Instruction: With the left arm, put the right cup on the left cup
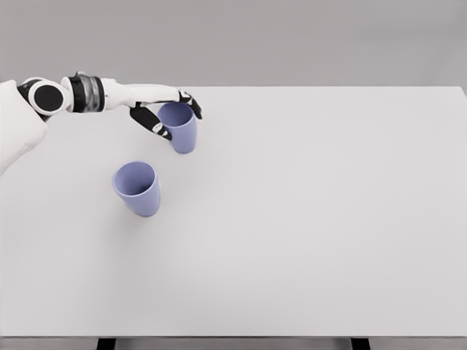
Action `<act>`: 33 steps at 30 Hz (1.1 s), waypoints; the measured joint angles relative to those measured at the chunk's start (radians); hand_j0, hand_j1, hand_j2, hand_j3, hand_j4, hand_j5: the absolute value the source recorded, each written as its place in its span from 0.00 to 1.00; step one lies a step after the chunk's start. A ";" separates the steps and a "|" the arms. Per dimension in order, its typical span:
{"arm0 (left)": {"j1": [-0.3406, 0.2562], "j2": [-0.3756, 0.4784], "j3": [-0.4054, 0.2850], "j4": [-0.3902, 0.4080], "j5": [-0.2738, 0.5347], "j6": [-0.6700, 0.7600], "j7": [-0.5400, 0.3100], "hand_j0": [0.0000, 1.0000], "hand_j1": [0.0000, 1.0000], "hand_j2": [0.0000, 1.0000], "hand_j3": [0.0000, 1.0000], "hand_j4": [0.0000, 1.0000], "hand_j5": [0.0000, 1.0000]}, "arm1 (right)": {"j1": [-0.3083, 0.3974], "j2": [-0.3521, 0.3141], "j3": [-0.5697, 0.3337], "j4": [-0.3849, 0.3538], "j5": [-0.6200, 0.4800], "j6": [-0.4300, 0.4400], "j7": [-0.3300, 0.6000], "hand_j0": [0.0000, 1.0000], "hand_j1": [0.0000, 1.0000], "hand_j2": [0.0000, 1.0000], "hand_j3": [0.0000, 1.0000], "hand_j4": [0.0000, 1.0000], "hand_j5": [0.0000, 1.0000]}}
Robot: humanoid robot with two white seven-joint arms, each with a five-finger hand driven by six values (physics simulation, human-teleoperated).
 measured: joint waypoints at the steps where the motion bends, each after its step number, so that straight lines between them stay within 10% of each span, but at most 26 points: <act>1: 0.000 0.002 0.000 -0.003 0.000 0.000 0.000 0.59 0.59 0.59 0.59 0.59 0.59 | 0.000 0.000 0.000 0.000 0.000 0.000 0.000 1.00 1.00 1.00 1.00 1.00 1.00; 9: 0.003 0.061 0.028 -0.118 0.022 -0.002 0.001 0.58 0.58 0.58 0.58 0.58 0.58 | 0.000 0.000 0.000 0.000 0.000 0.000 0.000 1.00 1.00 1.00 1.00 1.00 1.00; 33: -0.026 0.603 0.034 -0.753 0.258 -0.003 0.000 0.59 0.59 0.59 0.59 0.59 0.59 | 0.000 0.000 0.000 0.000 0.000 0.000 0.000 1.00 1.00 1.00 1.00 1.00 1.00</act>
